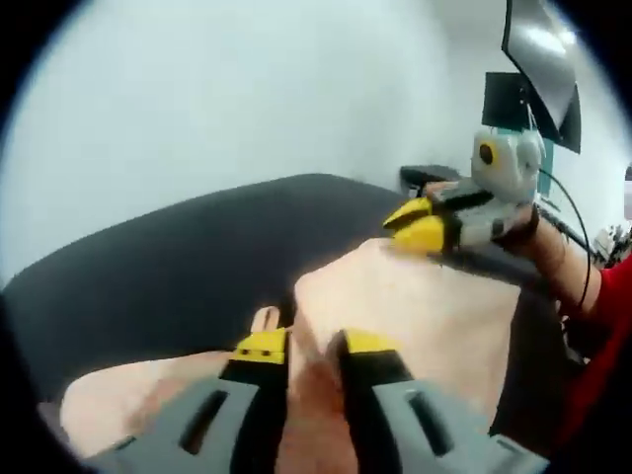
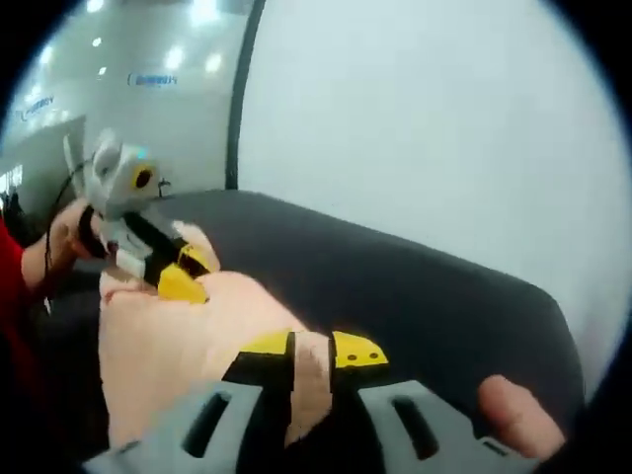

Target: Fold the towel on the table until its edges align and the towel forms a compact rectangular stack.

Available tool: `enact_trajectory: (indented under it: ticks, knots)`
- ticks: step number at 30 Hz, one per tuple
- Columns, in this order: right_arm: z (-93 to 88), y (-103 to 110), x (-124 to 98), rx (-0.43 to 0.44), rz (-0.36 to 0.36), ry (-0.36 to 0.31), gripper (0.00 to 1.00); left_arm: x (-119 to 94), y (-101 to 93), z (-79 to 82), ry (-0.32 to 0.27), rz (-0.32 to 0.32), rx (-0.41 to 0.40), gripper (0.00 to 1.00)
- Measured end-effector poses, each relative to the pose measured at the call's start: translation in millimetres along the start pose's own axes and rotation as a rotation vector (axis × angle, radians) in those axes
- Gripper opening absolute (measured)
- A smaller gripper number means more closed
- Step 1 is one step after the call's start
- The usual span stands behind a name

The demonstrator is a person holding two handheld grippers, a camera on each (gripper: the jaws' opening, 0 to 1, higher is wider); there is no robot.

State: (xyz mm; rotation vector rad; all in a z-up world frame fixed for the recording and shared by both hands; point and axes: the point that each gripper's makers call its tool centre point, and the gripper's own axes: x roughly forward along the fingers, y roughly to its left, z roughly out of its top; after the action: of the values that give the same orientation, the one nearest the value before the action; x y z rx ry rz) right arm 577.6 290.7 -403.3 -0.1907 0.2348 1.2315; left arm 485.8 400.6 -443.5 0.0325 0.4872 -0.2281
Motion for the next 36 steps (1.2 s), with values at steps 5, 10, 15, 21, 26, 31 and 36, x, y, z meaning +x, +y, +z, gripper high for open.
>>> enact_trajectory:
  ticks: [5,10,15,21,26,31,36]
  knots:
    - [-11.3,-28.2,-18.2,0.082,-0.004,0.044,0.05,-29.6,-13.9,30.6,-0.162,0.017,0.002,0.31]
    - [-33.1,-7.8,-1.7,0.084,0.089,0.088,0.04,-40.9,-55.1,22.4,-0.228,-0.031,0.177,0.29]
    - [-44.4,-5.8,11.7,0.076,0.107,0.153,0.0,-50.3,-122.4,8.7,-0.288,-0.169,0.231,0.29]
    - [-28.2,-14.3,13.2,0.076,0.047,0.112,0.0,-30.9,-140.5,-25.8,-0.165,-0.164,0.298,0.29]
    - [-21.3,-24.5,14.1,0.015,-0.007,0.086,0.0,-34.0,-141.5,-19.8,-0.189,-0.192,0.247,0.29]
    - [-25.0,-13.5,4.8,0.086,0.027,0.086,0.02,-49.0,-111.7,-25.6,-0.139,-0.07,0.297,0.27]
    - [16.5,42.1,-21.3,0.035,0.095,-0.065,0.04,-72.5,-87.4,-32.1,-0.108,0.006,0.39,0.27]
